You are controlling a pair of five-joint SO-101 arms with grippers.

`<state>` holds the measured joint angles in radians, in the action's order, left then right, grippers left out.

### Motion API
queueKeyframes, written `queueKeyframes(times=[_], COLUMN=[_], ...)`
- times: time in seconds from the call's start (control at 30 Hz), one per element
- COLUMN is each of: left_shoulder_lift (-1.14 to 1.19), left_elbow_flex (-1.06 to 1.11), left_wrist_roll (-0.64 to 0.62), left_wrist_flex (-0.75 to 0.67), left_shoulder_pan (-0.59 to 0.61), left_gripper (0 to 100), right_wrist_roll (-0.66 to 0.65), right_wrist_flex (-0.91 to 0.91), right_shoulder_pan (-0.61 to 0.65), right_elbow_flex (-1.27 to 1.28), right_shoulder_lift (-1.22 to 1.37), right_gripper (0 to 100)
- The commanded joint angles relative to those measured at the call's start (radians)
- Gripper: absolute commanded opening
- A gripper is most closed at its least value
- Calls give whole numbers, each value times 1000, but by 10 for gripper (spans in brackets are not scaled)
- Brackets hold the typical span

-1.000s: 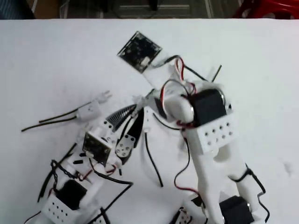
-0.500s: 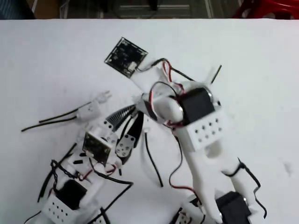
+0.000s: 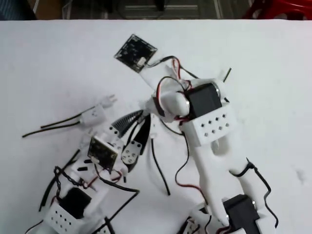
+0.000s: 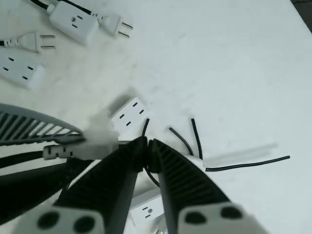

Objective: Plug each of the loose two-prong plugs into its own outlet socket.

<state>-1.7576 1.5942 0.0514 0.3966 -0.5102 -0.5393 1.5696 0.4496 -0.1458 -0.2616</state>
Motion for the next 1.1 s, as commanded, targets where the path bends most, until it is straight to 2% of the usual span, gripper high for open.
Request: queueKeyframes(times=[0.0, 0.17, 0.37, 0.67, 0.8, 0.9, 1.07], left_shoulder_lift=[-1, -1, 1, 5, 27, 157, 558], left_elbow_flex=[-49, -49, -49, -60, -163, -265, -493], left_wrist_roll=[-8, -8, -8, -9, 32, 52, 57], left_wrist_flex=[-15, -15, -14, 32, 178, 222, 255], left_shoulder_pan=[7, 7, 12, 240, 280, 283, 311], left_gripper=[24, 24, 24, 24, 24, 24, 24], right_wrist_roll=[-5, -6, -6, 3, 3, 3, -5], right_wrist_flex=[-18, -68, -41, 48, 61, 93, 93], right_shoulder_pan=[-41, -58, -71, -170, -219, -266, -363], right_elbow_flex=[26, 49, 3, -6, 64, 118, 227], right_shoulder_lift=[1, 4, -27, -51, -59, -53, -59], right_gripper=[19, 19, 19, 19, 19, 19, 19])
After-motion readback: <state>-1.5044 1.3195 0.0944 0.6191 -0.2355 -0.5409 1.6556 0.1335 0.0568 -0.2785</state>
